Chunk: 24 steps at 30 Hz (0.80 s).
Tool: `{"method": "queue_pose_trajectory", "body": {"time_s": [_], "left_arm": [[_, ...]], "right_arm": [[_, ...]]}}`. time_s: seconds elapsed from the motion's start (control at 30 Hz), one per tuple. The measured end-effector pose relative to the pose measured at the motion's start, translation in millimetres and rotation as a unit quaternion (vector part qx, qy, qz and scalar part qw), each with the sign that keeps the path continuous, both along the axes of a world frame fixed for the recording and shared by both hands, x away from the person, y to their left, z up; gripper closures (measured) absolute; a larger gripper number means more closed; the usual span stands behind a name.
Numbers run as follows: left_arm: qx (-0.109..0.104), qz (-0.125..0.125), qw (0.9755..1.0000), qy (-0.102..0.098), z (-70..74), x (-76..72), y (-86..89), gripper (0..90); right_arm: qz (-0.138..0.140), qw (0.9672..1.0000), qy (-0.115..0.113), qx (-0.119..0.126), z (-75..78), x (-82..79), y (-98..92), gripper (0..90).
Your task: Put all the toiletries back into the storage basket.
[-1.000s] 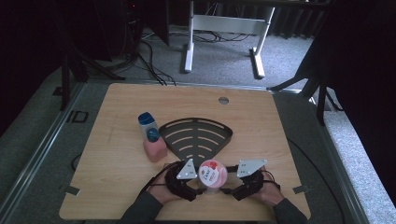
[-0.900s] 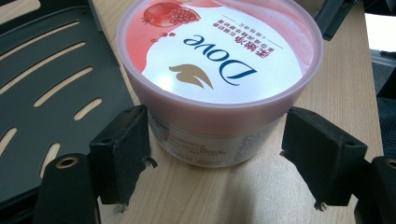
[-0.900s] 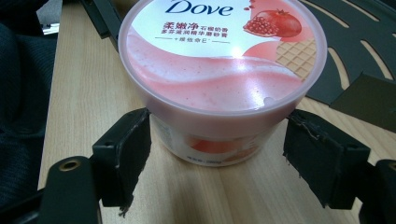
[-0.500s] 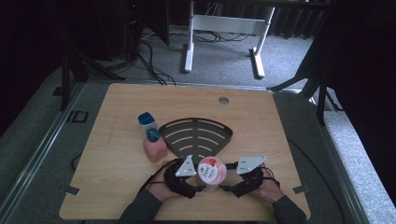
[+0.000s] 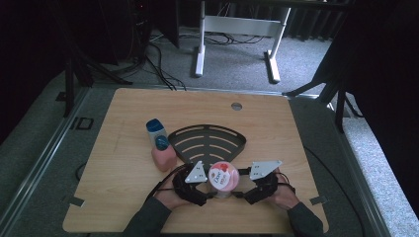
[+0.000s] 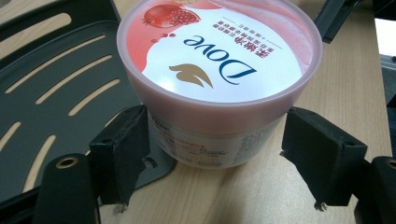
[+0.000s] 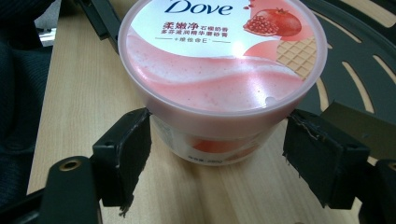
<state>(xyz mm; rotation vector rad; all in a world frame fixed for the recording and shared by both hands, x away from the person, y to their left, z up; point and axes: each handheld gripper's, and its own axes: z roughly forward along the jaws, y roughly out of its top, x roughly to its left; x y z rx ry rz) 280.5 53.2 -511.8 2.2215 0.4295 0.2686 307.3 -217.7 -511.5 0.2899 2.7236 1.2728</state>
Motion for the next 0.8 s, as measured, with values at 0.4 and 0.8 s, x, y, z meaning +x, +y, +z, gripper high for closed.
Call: {"method": "queue_pose_trajectory", "body": {"time_s": [0.4,0.8], "left_arm": [[-0.003,0.01,0.9999,-0.002,5.5,7.3,2.8,23.9],[-0.001,0.02,0.9998,-0.004,10.6,14.4,-0.2,24.0]], "right_arm": [[0.002,1.0,-0.004,0.003,5.5,10.2,3.8,23.4],[0.004,0.9999,-0.011,-0.001,12.4,19.6,3.5,23.4]]}}
